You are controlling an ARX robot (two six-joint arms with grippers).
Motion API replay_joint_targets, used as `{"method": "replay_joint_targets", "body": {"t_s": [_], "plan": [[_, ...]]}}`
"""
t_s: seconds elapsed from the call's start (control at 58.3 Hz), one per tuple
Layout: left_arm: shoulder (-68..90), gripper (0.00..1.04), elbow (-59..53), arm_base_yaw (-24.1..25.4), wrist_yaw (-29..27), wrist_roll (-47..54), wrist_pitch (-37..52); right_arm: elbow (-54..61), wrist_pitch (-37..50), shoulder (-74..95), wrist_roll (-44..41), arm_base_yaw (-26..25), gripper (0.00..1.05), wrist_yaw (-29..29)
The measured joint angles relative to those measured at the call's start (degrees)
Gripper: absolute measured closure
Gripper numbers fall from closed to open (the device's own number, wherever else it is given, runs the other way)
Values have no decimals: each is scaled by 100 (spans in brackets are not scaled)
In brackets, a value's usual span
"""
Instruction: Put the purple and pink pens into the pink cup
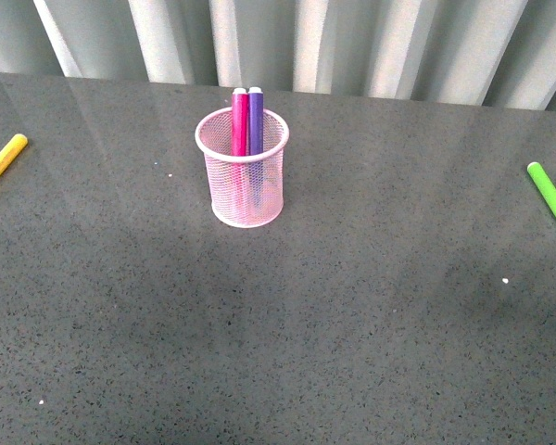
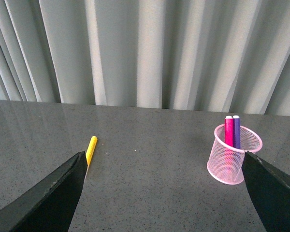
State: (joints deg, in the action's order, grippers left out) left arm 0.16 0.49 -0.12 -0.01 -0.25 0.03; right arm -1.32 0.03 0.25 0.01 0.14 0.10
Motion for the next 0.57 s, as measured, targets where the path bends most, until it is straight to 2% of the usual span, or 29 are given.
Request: {"method": "replay_joint_targets", "body": {"t_s": [0.566], "plan": [[0,7,0,0,0,0,0,0,0,0,0,0,7,-2]]}}
